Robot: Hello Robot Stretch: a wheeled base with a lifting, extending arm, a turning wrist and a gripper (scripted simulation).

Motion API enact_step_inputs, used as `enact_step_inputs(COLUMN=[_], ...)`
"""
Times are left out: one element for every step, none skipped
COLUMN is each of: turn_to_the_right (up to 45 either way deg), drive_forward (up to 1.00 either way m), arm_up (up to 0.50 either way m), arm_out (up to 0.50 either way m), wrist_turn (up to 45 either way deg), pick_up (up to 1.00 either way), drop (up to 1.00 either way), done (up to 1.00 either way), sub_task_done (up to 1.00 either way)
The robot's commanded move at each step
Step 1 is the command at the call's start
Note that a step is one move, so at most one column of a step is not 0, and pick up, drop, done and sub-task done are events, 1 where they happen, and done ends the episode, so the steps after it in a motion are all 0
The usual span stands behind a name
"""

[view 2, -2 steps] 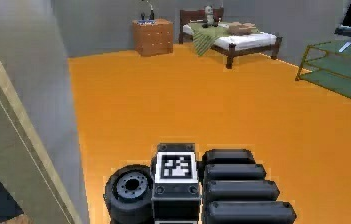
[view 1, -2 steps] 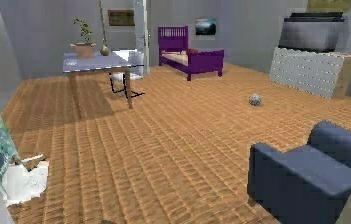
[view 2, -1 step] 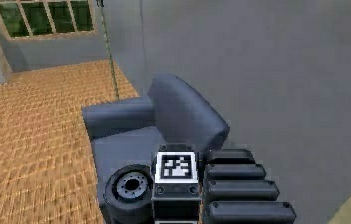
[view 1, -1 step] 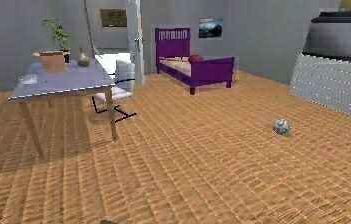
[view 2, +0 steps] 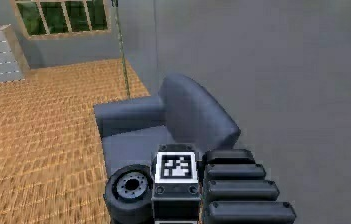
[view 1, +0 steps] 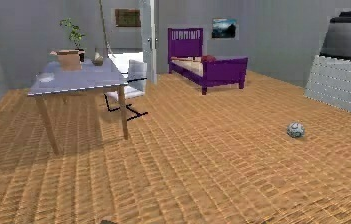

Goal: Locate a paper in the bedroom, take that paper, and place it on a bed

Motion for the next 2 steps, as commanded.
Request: enact_step_inputs(turn_to_the_right=[0.0,0.0], drive_forward=[1.0,1.0], arm_up=[0.0,0.0], arm_out=[0.0,0.0], wrist_turn=[0.0,0.0], pick_up=[0.0,0.0], drop=[0.0,0.0], done=[0.0,0.0], sub_task_done=[0.0,0.0])
